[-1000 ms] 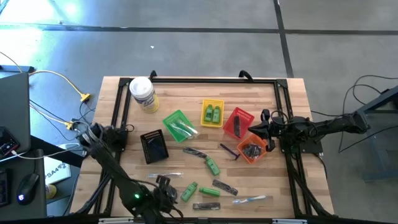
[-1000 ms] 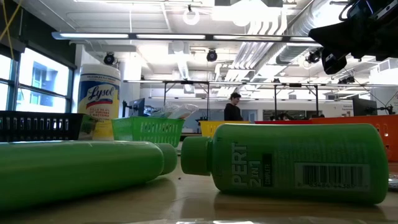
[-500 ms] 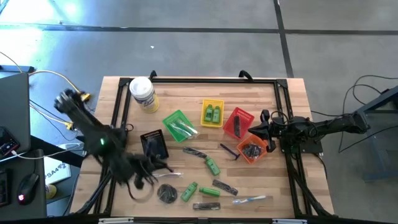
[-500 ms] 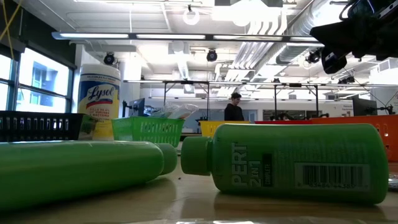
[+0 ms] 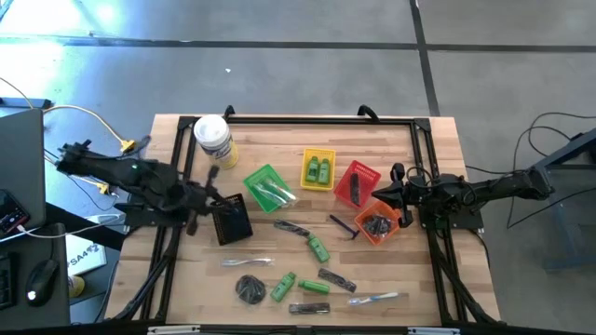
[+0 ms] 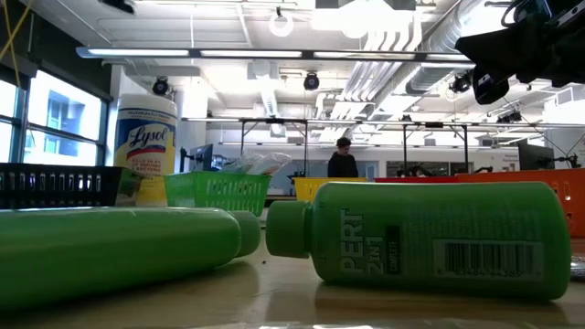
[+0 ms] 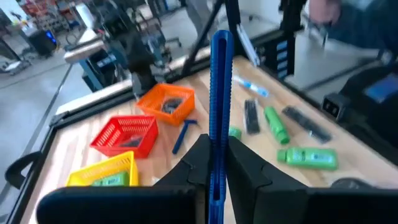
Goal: Pick & Place Travel size toiletries
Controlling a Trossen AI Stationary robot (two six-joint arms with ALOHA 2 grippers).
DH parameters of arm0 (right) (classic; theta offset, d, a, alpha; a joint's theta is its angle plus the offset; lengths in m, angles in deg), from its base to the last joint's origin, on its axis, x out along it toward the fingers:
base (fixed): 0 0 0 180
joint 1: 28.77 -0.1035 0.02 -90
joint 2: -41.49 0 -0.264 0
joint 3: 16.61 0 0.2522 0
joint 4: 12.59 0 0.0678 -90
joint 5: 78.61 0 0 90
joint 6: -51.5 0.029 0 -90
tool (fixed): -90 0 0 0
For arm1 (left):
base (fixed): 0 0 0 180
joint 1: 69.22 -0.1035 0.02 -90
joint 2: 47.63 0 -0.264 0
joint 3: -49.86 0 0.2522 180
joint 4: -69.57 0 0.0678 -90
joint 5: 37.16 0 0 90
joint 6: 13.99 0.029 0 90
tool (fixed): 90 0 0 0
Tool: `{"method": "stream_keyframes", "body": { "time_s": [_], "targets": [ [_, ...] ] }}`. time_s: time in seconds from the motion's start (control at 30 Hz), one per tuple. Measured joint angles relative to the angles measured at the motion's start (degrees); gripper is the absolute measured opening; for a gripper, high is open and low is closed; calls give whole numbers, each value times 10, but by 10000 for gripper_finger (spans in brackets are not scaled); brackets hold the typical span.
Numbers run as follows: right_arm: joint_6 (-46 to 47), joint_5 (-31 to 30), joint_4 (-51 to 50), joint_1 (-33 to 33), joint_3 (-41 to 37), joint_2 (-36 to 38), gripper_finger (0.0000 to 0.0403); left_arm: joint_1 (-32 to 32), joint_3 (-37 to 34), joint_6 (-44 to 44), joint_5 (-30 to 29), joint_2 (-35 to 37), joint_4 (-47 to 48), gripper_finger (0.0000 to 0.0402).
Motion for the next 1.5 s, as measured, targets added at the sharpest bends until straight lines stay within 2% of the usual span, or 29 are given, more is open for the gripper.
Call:
{"method": "stream_keyframes", "body": {
  "time_s": [0.27, 0.47, 0.9, 1.17, 1.33, 1.5],
  "targets": [
    [2, 4, -9, 0, 0, 0, 4, -3, -61, -29, 6, 149, 31, 15],
    [1, -1, -18, 0, 0, 0, 4, -3, -116, -29, -14, 200, 8, 15],
    [7, -21, -25, 0, 0, 0, 4, -3, -118, -7, 16, 204, -11, 15],
    [59, -21, -49, 0, 0, 0, 4, -3, -118, -5, 17, 204, -15, 15],
    [60, -22, -49, 0, 0, 0, 4, -3, -118, 5, 24, 204, -20, 15],
    [61, -47, -50, 0, 0, 0, 4, -3, -118, 6, 28, 204, -20, 15]
  ]
}}
